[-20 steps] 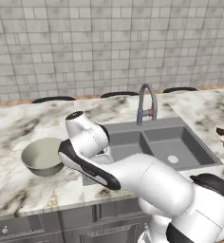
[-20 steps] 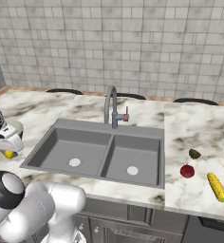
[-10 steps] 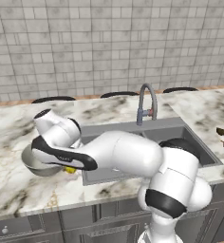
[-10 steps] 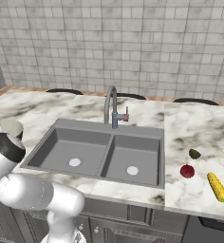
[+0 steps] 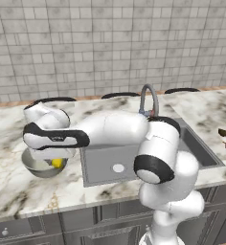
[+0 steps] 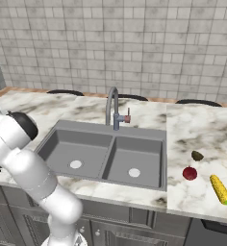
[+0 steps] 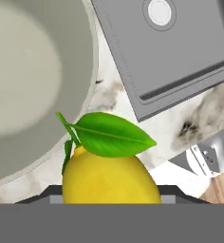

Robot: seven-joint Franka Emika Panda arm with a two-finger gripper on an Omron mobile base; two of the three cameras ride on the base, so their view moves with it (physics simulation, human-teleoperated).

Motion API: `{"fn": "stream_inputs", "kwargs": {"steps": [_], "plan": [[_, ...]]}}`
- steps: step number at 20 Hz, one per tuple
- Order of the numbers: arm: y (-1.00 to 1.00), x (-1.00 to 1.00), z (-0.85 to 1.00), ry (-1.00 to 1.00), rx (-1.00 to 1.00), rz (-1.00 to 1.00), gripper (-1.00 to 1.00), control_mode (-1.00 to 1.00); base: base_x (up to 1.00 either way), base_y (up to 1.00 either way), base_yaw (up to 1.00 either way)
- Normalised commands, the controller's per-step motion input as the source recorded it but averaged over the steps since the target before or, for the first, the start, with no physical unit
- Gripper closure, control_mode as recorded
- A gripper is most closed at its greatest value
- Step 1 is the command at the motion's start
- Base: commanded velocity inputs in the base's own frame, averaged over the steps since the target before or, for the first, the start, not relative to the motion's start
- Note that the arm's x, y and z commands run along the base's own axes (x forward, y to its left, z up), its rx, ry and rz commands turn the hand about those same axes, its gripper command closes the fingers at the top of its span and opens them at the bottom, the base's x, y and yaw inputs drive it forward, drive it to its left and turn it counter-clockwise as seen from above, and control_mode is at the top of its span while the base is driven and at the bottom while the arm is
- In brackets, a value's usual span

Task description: There is a mixed pile of frozen fruits and vegetables on the counter. Locate all the frozen vegetables and place the items in a bowl on the counter. Take all the frozen fruits and defrost them in a running sink.

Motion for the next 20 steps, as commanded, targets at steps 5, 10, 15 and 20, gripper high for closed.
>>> {"fn": "stream_inputs", "kwargs": {"steps": [5, 10, 15, 20], "plan": [[0.43, 0.34, 0.07, -0.02, 0.02, -0.09, 1.0, -1.0, 0.0, 0.0, 0.0], [0.38, 0.42, 0.01, -0.08, 0.0, -0.17, 1.0, -1.0, 0.0, 0.0, 0.0], [0.18, 0.26, -0.06, -0.1, 0.02, -0.2, 1.0, -1.0, 0.0, 0.0, 0.0], [-0.1, 0.29, -0.23, -0.05, 0.05, -0.1, 1.0, -1.0, 0.0, 0.0, 0.0]]}}
